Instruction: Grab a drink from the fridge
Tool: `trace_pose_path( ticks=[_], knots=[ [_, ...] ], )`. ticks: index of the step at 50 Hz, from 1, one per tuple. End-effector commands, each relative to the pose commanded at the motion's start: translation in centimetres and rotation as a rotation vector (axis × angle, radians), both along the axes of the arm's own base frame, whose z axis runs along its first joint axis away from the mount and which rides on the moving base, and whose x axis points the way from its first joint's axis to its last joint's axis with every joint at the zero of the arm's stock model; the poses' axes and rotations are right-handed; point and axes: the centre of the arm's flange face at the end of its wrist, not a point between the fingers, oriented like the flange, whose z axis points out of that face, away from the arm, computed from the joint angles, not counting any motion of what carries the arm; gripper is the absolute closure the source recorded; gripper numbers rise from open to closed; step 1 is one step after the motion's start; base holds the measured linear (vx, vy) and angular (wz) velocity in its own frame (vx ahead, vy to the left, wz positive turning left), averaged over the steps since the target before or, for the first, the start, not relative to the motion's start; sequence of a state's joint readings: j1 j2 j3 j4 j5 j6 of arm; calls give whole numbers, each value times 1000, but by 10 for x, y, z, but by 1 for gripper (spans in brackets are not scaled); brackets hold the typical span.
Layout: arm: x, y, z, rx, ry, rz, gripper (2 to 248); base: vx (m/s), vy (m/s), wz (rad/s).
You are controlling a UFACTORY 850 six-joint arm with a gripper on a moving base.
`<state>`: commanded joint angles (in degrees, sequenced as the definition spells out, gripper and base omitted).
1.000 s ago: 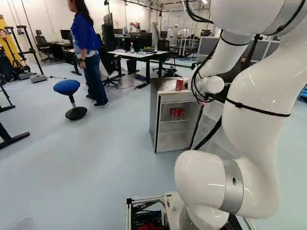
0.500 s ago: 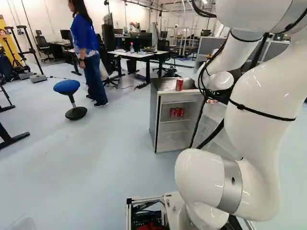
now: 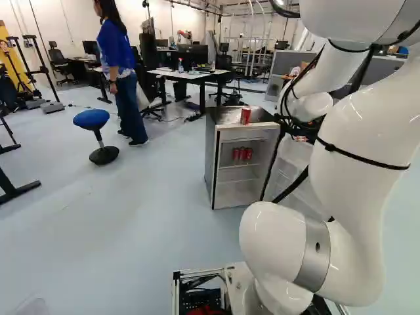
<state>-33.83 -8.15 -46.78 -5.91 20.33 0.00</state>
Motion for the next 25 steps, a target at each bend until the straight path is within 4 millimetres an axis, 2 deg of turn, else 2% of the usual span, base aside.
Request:
trace_pose_path(
  ticks=[25],
  knots=[
    [-14, -36, 18, 68, 49, -115, 3, 0, 0, 0]
  ],
)
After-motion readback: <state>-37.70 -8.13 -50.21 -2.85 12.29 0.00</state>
